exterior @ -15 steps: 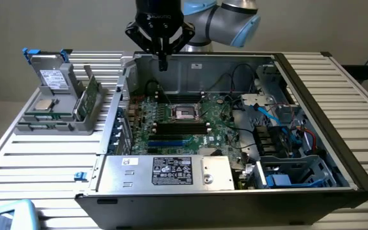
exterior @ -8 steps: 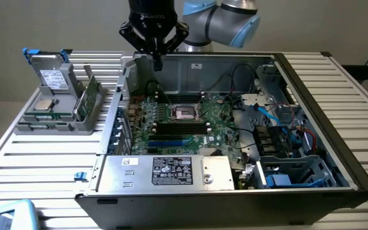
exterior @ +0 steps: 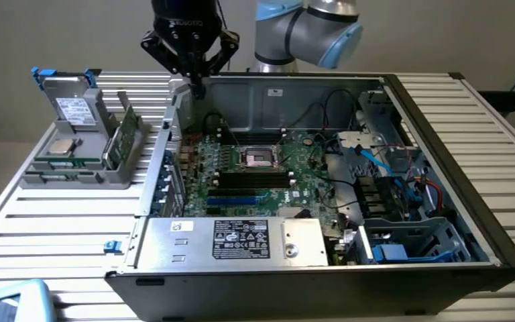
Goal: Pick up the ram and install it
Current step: 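Reach for the ram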
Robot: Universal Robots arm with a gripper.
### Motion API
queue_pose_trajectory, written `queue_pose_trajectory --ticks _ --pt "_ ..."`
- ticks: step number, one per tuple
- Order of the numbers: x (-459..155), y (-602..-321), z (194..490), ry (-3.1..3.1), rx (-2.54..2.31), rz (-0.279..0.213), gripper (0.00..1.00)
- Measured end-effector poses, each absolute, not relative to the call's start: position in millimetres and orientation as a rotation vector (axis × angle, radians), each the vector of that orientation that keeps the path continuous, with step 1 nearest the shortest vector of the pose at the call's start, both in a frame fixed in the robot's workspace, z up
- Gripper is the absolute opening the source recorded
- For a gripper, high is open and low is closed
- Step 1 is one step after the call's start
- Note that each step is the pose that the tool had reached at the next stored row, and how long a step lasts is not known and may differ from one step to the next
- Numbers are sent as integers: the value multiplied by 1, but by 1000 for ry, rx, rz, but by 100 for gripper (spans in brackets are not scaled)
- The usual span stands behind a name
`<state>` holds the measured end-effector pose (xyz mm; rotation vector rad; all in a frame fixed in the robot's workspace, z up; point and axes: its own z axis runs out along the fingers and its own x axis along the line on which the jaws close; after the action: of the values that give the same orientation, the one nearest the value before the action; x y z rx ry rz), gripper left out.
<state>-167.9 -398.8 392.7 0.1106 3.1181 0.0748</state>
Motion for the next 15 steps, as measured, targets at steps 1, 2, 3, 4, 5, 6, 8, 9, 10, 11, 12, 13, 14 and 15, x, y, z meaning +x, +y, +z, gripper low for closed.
queue_pose_trajectory --ticks 1,2,3,4,5,6,8,9,10,11,12,13,14,15 --pt "-172 -399 393 3118 111 75 11" --pt "-177 -399 393 3118 110 75 11" --pt "-182 -399 393 3118 110 75 11" --pt "-186 -399 393 3118 110 75 11" --pt "-191 -399 393 3118 110 75 11" --pt "-195 -399 393 3118 110 75 11" --pt "-204 -399 393 3118 110 75 11" --pt "-209 -399 393 3118 111 75 11" --pt "-213 -399 393 3118 110 75 11" --pt "-218 -399 393 3118 110 75 11" --pt "-222 -399 392 3118 110 75 11" --pt "-227 -399 392 3118 111 75 11" --pt "-231 -399 392 3118 110 75 11" --pt "-236 -398 392 3118 110 75 11"
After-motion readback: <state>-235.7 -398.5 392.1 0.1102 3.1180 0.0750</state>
